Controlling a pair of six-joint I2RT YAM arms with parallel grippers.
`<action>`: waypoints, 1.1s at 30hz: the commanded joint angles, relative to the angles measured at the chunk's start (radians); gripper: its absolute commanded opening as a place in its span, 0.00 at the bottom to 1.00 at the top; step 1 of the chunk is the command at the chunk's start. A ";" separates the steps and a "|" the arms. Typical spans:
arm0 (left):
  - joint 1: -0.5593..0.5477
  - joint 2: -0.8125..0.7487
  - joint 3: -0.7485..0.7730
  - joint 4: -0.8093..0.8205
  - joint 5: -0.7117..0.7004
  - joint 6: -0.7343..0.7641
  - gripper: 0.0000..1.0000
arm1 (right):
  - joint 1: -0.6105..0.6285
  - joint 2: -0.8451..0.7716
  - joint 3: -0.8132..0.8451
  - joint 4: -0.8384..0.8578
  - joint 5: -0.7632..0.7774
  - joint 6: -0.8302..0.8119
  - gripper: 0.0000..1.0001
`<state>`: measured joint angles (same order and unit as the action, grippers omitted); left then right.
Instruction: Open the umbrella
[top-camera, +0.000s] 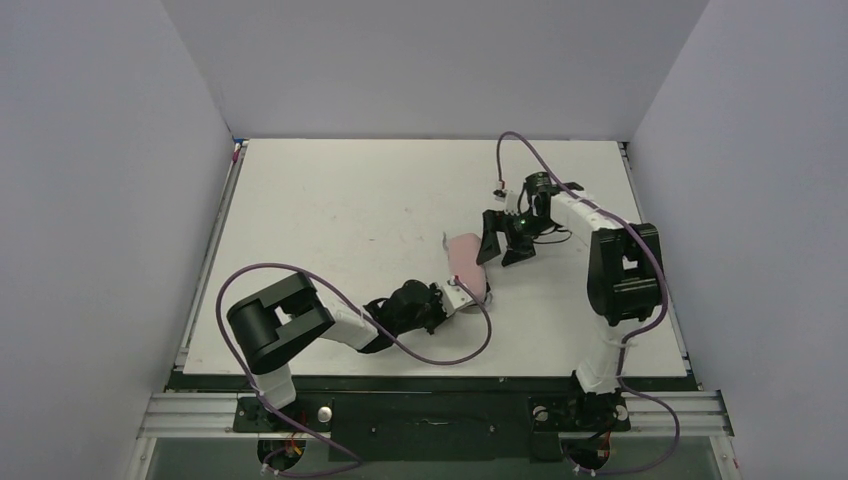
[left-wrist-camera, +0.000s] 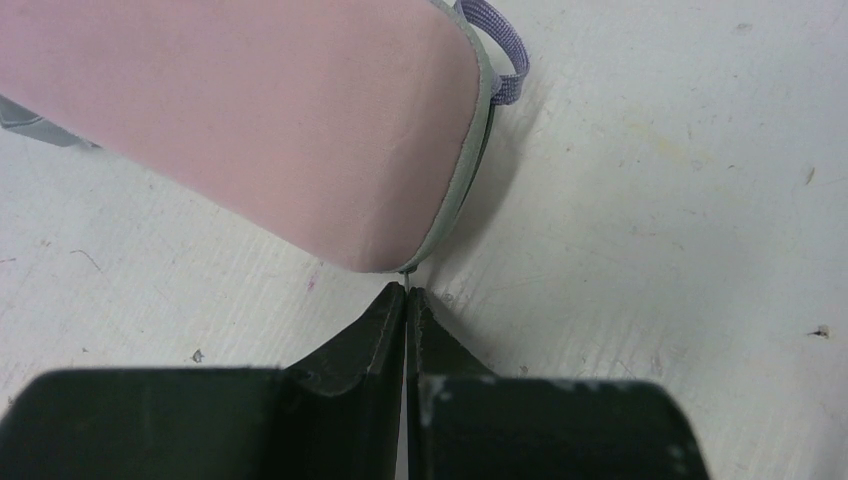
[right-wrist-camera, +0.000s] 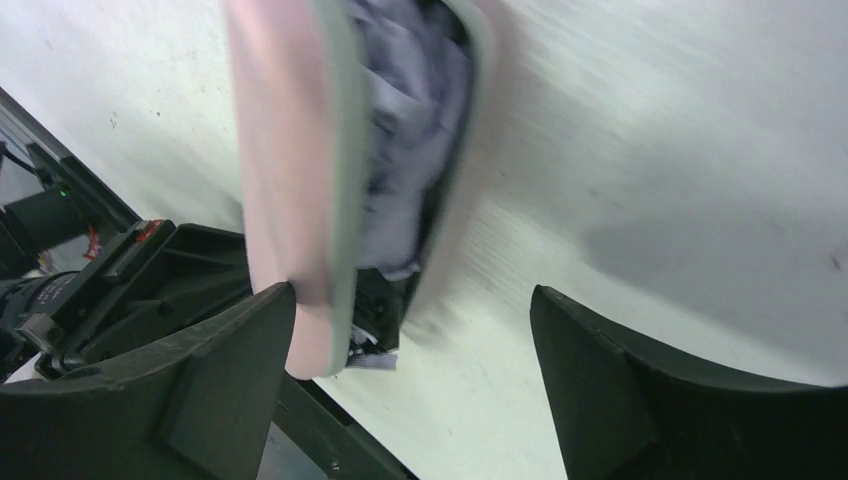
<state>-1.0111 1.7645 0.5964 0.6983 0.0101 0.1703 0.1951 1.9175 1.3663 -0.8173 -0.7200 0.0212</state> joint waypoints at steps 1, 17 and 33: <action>-0.021 0.033 0.063 0.001 0.025 -0.036 0.00 | -0.083 -0.109 -0.085 -0.037 -0.022 0.048 0.83; -0.063 0.115 0.164 0.016 -0.001 -0.074 0.00 | 0.004 -0.236 -0.294 0.072 -0.108 0.153 0.80; -0.050 0.084 0.138 0.006 -0.001 -0.074 0.00 | 0.021 -0.171 -0.263 0.057 -0.039 0.049 0.00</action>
<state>-1.0672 1.8793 0.7414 0.6918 0.0051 0.1112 0.2241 1.7580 1.0782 -0.7467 -0.8185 0.1478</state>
